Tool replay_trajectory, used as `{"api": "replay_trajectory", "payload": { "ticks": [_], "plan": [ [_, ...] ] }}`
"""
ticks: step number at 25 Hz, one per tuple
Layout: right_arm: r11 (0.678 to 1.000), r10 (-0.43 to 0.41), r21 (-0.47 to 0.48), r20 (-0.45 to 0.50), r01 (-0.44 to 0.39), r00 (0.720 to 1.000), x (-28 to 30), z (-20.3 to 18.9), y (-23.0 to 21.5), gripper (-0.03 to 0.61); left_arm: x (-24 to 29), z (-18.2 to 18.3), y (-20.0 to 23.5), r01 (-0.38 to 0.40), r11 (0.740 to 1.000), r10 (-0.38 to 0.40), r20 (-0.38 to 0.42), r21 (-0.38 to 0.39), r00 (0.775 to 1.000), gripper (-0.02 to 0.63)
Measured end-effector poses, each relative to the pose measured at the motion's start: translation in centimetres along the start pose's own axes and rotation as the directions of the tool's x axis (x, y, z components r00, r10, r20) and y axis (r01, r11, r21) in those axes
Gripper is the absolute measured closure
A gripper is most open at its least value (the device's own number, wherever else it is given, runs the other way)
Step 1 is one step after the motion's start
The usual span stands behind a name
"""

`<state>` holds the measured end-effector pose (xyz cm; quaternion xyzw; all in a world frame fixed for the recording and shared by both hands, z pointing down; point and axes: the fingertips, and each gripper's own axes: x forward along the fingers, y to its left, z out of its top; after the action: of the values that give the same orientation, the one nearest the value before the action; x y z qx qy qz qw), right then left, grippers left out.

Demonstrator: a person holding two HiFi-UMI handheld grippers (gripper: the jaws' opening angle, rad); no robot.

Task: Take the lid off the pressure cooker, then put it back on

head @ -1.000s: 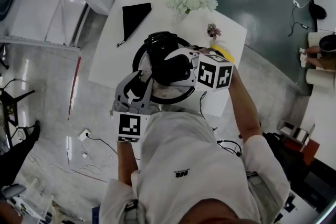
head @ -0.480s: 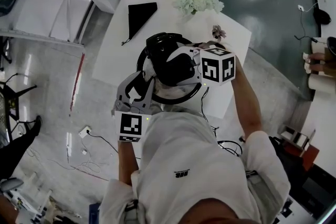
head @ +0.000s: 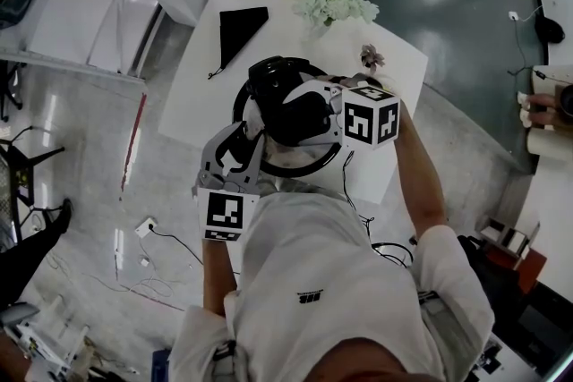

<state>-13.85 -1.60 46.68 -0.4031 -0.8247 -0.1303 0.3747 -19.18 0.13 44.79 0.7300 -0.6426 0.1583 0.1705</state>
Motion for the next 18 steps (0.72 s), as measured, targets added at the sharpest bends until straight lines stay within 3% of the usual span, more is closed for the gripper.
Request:
{"api": "replay_trajectory", "payload": {
  "ticks": [7,11,14,18],
  "plan": [
    [0.996,-0.085,-0.015,-0.008,0.085,0.996,-0.5,0.0,0.2,0.253,-0.5,0.2,-0.4,-0.008,1.0,0.008,0.01,0.009,1.0,0.477],
    [0.982,-0.187,0.024,0.056,0.186,0.981,-1.6,0.6,0.1,0.247,-0.9,0.5,-0.6,-0.019,1.0,0.019,0.029,0.018,0.999,0.477],
    [0.946,-0.32,0.099,0.13,0.309,0.938,-3.3,1.5,-0.5,0.249,-1.2,0.9,-0.7,-0.032,0.999,0.031,0.047,0.023,0.998,0.477],
    [0.848,-0.523,0.213,0.184,0.485,0.832,-5.4,1.8,-1.1,0.253,-1.4,1.4,-0.7,-0.04,0.999,0.037,0.073,0.029,0.997,0.477]
  ]
}}
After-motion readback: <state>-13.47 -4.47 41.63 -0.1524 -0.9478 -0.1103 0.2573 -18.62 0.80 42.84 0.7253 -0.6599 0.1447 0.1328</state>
